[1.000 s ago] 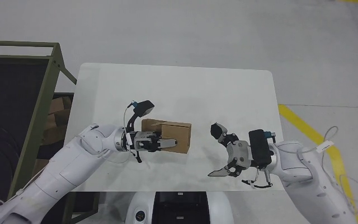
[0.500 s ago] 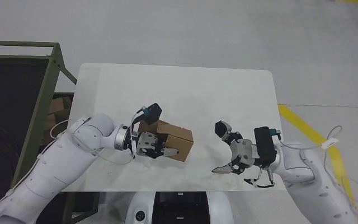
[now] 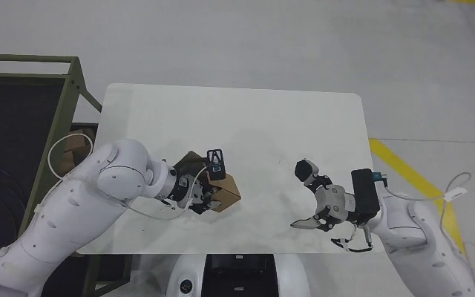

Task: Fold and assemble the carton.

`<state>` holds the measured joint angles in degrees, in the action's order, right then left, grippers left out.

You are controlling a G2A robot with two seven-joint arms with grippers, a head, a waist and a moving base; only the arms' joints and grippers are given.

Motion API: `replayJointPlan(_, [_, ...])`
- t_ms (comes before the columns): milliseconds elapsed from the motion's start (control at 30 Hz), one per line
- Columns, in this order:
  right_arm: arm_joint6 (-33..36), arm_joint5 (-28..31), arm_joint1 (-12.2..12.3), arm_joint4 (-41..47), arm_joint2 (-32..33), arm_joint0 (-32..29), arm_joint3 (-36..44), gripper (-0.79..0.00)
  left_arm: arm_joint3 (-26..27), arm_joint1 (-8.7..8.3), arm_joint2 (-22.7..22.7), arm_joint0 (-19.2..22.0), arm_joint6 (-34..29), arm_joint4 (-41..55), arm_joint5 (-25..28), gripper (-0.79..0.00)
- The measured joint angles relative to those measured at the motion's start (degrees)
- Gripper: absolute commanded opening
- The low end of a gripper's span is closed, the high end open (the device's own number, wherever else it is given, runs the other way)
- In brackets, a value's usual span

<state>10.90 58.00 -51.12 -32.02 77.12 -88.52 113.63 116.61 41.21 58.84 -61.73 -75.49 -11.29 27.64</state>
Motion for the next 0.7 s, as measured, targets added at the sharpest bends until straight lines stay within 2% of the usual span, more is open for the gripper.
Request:
replayJointPlan(467, [-0.50, 0.00, 0.33, 0.35, 0.51, -0.82, -0.15, 0.000, -0.01, 0.01, -0.14, -0.10, 0.22, -0.33, -0.12, -0.785])
replayJointPlan(700, [-0.50, 0.00, 0.33, 0.35, 0.51, -0.82, -0.15, 0.000, 0.85, 0.88, -5.25, 1.22, 0.23, -15.99, -0.27, -0.785])
